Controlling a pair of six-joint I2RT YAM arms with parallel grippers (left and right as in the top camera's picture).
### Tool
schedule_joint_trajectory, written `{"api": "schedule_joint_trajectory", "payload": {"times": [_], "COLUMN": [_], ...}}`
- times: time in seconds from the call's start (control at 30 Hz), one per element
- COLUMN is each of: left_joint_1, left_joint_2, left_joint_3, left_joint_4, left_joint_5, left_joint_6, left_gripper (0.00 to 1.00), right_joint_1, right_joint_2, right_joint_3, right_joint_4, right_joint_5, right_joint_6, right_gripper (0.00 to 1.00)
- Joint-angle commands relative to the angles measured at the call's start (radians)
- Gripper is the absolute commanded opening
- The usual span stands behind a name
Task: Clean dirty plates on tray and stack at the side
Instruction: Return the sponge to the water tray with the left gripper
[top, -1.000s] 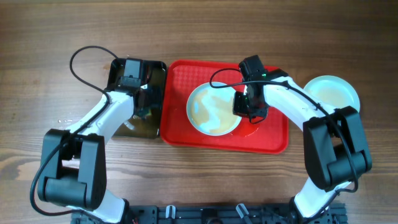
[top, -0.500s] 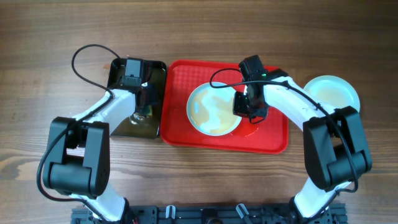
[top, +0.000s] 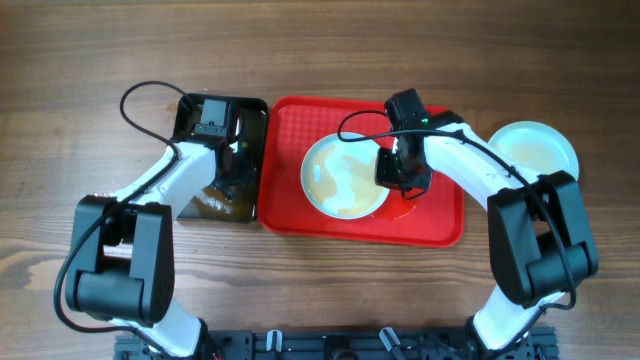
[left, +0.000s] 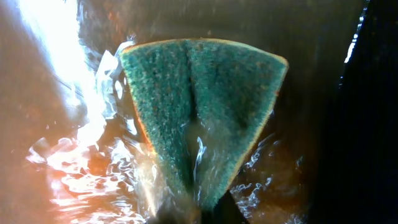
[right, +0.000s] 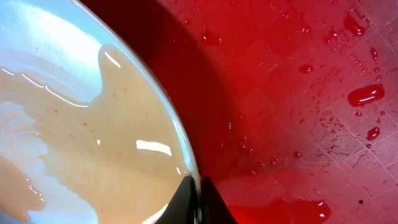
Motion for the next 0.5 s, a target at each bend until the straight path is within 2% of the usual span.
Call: {"api": "schedule_joint_trajectory", "payload": {"times": [0.0,0.03,0.07,0.1,0.13,0.27,0.47], "left_joint_1": [0.004,0.004,0.004,0.004,0.004,0.004,0.004], "left_joint_2": [0.003,-0.002,-0.003,-0.004,-0.005,0.001,0.071], "left_joint_3": [-0.003,0.023,0.043,0.057,0.064,0.065,0.065], "left_joint_4": [0.033,0.034,0.034,0.04,0.058,0.194,0.169], "left_joint_5": [-0.026,-0.078,-0.102,-0.114,-0.117,-0.074,0.023], "left_joint_6": [0.002,0.002,0.002,0.002,0.004,0.005,0.0], "left_gripper": [0.04,0.29,0.43,0.49,0.61,0.64,0.69], "right_joint_1": [-0.004,-0.004,-0.004,-0.004,-0.004,-0.004,-0.004], "right_joint_2": [-0.006,-0.006,-0.006,-0.006,-0.006,-0.006,-0.006], "right_joint_3": [-0.012,-0.012,-0.012,-0.012,-0.012,-0.012,-0.012], "right_joint_4": [-0.016,-0.02,-0.02,-0.02,-0.02,-0.019,-0.018], "right_joint_5": [0.047,0.047,0.047,0.047,0.047,0.047,0.047], "right_joint_6": [-0.018,-0.018,-0.018,-0.018,-0.018,-0.018,-0.018], "right_gripper": [0.04,0.04,0.04,0.04,0.04,0.04,0.04]}}
